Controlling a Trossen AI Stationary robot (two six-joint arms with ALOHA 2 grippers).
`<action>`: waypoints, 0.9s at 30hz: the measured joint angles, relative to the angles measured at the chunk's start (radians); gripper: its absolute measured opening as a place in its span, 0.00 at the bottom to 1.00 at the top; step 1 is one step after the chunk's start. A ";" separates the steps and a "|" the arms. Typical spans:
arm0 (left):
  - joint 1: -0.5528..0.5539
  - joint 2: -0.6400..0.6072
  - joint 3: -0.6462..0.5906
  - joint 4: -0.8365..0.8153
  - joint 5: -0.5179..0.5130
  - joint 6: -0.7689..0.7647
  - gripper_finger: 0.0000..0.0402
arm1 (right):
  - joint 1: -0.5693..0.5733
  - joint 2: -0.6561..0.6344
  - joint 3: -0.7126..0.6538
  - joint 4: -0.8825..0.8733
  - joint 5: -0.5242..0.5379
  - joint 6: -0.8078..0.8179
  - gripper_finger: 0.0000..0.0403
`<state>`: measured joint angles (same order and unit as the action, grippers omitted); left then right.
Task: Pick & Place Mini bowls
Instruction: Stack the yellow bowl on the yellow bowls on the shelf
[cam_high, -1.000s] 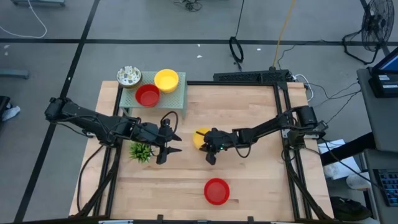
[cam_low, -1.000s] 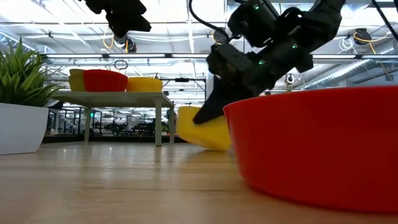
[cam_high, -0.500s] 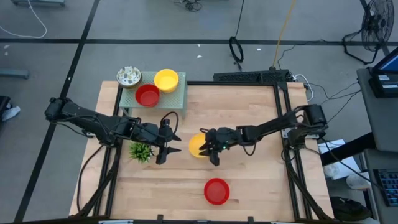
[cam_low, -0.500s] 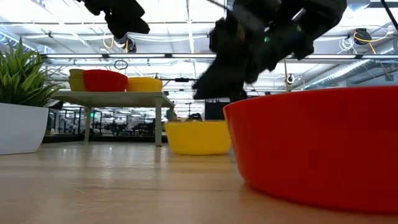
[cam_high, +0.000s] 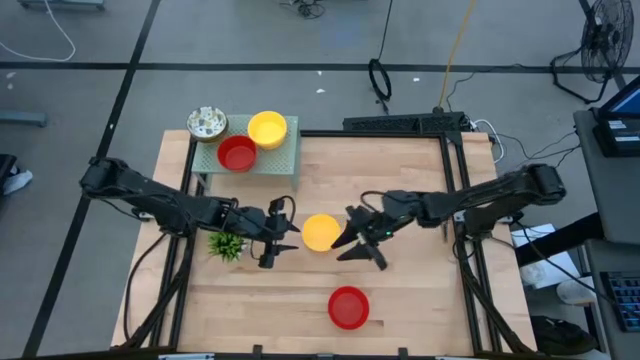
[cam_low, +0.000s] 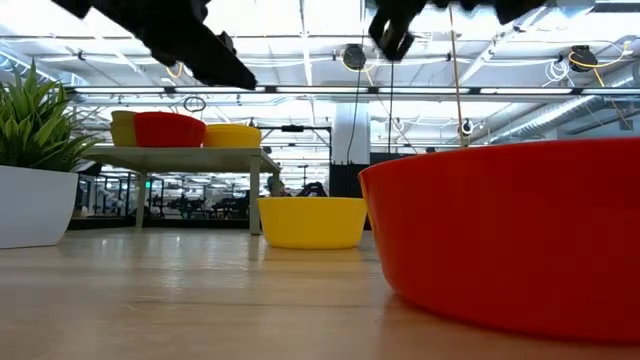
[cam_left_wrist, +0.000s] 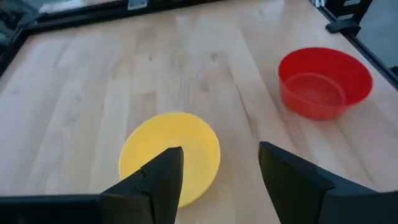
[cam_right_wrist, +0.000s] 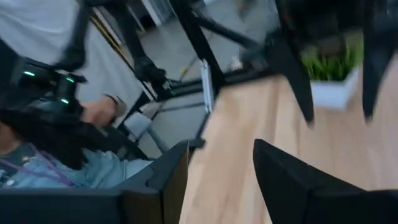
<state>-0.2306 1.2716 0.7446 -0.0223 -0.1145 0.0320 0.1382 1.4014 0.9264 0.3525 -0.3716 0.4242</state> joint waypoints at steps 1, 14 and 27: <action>0.001 0.013 -0.008 0.031 0.000 0.016 0.53 | 0.004 -0.025 0.000 -0.006 0.000 -0.013 0.42; 0.041 0.272 -0.028 0.216 -0.001 0.086 0.53 | 0.044 -0.302 -0.025 -0.353 0.111 -0.180 0.42; 0.081 0.413 -0.028 0.311 0.009 0.058 0.53 | 0.055 -0.521 -0.287 -0.356 0.269 -0.080 0.43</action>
<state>-0.1499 1.6844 0.7170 0.2890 -0.1051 0.0903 0.1936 0.8808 0.6393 -0.0038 -0.1029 0.3447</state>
